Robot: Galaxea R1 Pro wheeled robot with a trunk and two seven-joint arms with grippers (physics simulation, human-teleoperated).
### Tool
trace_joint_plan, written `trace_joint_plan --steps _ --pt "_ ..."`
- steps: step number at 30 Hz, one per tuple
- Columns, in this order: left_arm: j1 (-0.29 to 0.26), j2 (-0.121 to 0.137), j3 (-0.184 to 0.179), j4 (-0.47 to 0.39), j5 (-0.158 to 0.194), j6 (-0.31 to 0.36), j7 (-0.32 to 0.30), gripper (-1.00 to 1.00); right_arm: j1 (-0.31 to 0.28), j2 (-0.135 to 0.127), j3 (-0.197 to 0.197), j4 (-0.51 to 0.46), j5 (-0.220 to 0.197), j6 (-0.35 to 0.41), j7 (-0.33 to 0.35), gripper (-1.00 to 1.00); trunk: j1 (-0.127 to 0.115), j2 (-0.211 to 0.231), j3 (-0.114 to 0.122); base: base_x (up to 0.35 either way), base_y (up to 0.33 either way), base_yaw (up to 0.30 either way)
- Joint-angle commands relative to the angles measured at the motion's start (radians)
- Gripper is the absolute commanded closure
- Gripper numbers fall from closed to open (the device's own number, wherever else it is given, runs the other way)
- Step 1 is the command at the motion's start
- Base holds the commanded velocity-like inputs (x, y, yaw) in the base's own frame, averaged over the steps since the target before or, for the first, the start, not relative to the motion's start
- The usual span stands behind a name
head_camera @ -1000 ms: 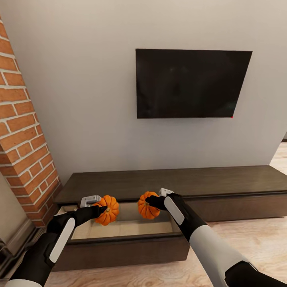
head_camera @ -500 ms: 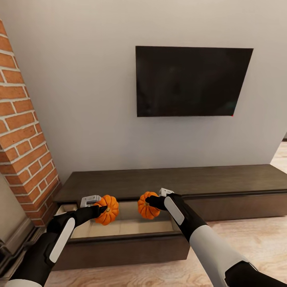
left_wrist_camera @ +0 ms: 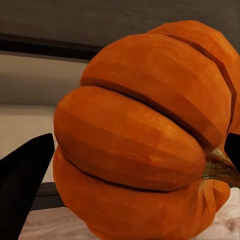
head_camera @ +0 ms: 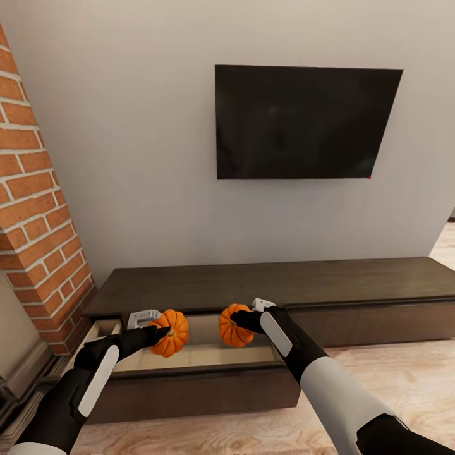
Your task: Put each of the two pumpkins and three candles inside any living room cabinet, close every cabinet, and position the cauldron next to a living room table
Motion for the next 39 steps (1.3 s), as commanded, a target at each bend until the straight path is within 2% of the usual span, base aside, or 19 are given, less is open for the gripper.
trace_joint_plan --steps 1,19,39 --pt "-0.001 0.000 -0.001 -0.002 -0.002 0.003 0.000 1.00 -0.001 -0.001 0.003 -0.002 -0.011 0.001 -0.010 1.00 0.004 -0.008 -0.004 0.000 0.000 0.000" --pt "0.000 0.001 -0.001 -0.013 0.000 0.003 -0.003 1.00 -0.001 -0.002 0.003 -0.003 -0.013 0.001 -0.008 1.00 0.004 -0.008 -0.004 0.001 0.000 0.000" --pt "-0.001 0.001 -0.001 -0.012 0.002 0.006 -0.004 1.00 -0.001 -0.001 0.003 -0.003 -0.015 0.002 -0.008 1.00 0.004 -0.008 -0.004 0.086 0.004 0.000"
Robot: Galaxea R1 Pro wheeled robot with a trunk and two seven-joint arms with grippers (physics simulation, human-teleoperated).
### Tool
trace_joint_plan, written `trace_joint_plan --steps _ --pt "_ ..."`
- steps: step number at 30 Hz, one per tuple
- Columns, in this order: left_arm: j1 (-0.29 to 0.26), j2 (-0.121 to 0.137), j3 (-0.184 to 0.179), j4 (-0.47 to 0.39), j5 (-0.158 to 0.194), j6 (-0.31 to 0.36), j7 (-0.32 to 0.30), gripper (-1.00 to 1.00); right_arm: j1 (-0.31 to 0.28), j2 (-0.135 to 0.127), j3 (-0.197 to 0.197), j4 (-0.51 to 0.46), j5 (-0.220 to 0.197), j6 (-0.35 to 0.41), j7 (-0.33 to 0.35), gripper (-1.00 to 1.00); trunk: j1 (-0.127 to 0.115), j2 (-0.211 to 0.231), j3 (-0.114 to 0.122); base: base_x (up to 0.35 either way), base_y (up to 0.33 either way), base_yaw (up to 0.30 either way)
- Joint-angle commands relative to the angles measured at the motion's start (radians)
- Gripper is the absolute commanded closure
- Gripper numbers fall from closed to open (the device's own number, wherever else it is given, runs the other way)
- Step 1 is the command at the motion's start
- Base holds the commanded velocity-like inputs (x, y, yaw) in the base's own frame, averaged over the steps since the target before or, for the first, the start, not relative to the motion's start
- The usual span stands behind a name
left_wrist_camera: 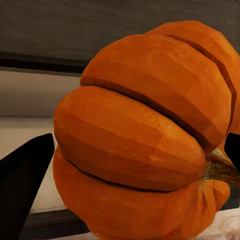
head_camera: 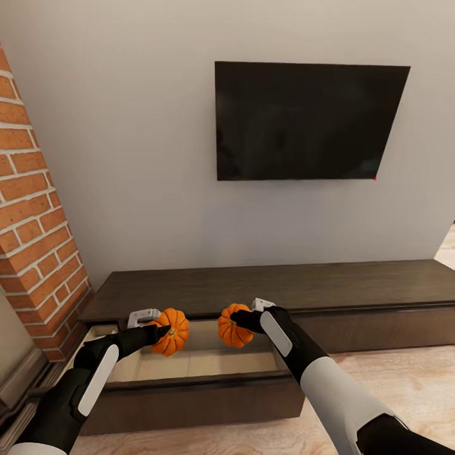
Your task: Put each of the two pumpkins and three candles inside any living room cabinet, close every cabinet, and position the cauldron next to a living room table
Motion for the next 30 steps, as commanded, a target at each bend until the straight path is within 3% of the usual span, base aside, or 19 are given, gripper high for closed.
trace_joint_plan --steps 1,7,12,23,30 --pt "-0.001 0.001 -0.001 -0.001 -0.003 0.004 -0.001 1.00 -0.001 -0.001 0.004 -0.002 -0.011 0.001 -0.011 1.00 0.000 0.000 -0.001 0.034 0.004 0.000" --pt "-0.001 0.001 0.000 -0.001 -0.002 0.004 -0.001 1.00 -0.001 -0.001 0.004 -0.002 -0.011 0.001 -0.010 1.00 0.000 0.000 -0.001 0.013 0.002 0.000" --pt "0.000 0.001 0.001 0.000 -0.003 0.003 0.001 1.00 -0.001 -0.001 0.004 -0.002 -0.011 0.001 -0.009 1.00 0.019 -0.035 -0.017 0.001 0.000 0.000" --pt "0.001 0.001 0.002 0.001 -0.002 0.002 0.001 1.00 -0.001 -0.001 0.004 0.000 -0.014 0.001 -0.003 1.00 0.019 -0.035 -0.017 0.000 0.000 0.000" --pt "0.001 0.001 0.001 0.002 -0.003 0.001 0.002 1.00 -0.001 -0.001 0.004 0.000 -0.014 0.002 -0.003 1.00 0.038 -0.070 -0.032 0.000 0.000 0.000"
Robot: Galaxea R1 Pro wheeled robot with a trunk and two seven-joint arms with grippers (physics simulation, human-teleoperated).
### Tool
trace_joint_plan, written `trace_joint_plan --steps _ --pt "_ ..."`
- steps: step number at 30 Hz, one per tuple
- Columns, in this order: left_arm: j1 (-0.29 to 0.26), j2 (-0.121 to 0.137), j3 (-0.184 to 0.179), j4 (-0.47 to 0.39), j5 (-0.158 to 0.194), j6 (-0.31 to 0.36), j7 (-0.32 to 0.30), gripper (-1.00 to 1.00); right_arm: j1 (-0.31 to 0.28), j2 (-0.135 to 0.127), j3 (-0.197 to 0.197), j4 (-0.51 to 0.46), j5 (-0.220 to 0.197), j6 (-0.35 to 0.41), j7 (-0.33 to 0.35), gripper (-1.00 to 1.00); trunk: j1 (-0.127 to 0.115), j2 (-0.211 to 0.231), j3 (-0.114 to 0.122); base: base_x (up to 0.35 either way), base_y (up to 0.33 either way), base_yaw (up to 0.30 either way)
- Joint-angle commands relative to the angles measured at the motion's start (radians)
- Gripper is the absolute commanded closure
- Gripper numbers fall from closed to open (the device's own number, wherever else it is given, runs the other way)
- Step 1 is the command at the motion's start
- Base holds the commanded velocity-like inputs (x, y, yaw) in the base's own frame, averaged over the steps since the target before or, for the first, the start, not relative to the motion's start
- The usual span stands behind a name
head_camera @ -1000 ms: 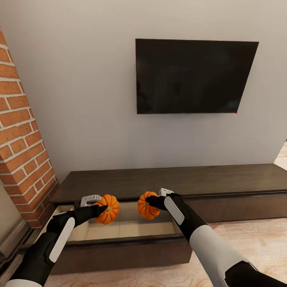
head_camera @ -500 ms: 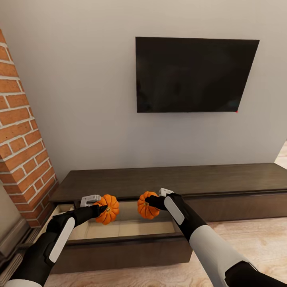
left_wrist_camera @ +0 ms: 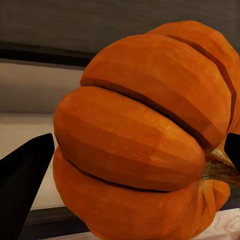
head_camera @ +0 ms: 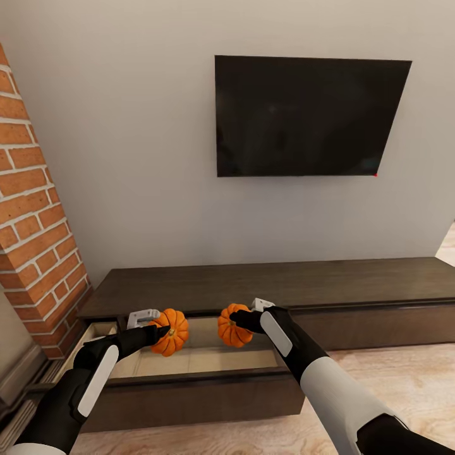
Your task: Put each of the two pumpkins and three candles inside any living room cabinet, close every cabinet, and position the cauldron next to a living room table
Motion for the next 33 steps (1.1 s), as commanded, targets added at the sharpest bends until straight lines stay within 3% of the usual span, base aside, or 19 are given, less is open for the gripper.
trace_joint_plan --steps 1,6,33 --pt "-0.001 0.001 -0.001 -0.001 -0.003 0.004 0.000 1.00 -0.001 -0.001 0.004 -0.001 -0.011 0.001 -0.011 1.00 0.000 0.000 -0.001 0.000 0.000 0.000" --pt "-0.001 0.001 -0.001 -0.002 -0.003 0.004 0.000 1.00 -0.001 0.001 0.004 -0.001 -0.011 0.001 -0.011 1.00 0.011 -0.021 -0.010 0.000 0.000 0.000" --pt "-0.001 0.001 -0.002 -0.004 -0.005 0.000 0.008 1.00 -0.001 0.000 0.005 -0.003 -0.007 0.000 0.013 1.00 0.011 -0.021 -0.010 0.004 0.002 0.000"
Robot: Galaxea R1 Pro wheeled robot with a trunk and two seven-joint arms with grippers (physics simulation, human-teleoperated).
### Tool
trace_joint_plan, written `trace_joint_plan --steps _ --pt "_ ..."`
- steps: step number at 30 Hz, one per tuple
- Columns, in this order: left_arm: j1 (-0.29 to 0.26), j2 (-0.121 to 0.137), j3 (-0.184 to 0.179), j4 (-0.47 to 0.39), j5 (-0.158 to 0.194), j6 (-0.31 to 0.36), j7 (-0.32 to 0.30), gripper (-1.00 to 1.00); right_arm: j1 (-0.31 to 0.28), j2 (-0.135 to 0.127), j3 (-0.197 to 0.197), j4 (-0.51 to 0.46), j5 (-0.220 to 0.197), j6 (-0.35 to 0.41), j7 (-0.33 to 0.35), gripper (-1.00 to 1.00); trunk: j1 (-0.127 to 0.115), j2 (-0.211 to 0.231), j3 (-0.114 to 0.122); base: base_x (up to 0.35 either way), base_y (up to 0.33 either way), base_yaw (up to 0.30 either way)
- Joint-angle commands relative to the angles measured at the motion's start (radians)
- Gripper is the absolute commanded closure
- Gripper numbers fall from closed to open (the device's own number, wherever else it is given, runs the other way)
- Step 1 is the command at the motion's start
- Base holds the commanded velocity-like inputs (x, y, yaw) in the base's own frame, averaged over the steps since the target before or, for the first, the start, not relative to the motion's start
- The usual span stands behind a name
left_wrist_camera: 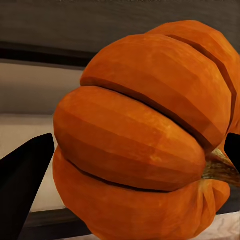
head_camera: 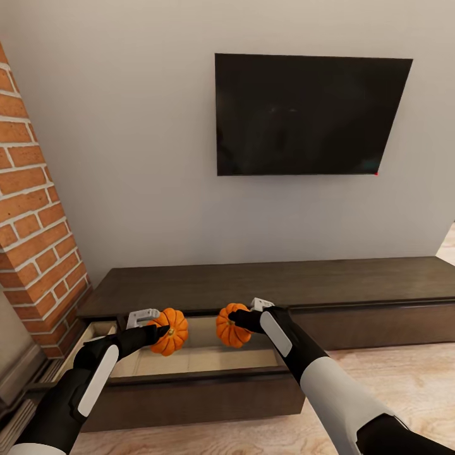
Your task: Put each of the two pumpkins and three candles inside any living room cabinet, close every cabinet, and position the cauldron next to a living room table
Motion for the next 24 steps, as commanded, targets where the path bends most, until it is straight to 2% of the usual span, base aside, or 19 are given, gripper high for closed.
trace_joint_plan --steps 1,19,24 --pt "-0.001 0.001 -0.001 -0.001 -0.003 0.004 0.000 1.00 -0.001 -0.001 0.003 -0.002 -0.011 0.002 -0.009 1.00 0.000 0.000 -0.001 0.046 0.025 0.000" --pt "-0.001 0.001 0.000 -0.002 -0.003 0.007 -0.001 1.00 -0.001 0.001 0.004 -0.001 -0.015 0.002 -0.008 1.00 0.000 0.000 -0.001 0.039 0.011 0.000" --pt "-0.001 0.001 0.000 -0.002 -0.003 0.007 -0.001 1.00 -0.001 0.001 0.004 -0.001 -0.014 0.002 -0.009 1.00 0.015 -0.028 -0.014 0.001 0.000 0.000"
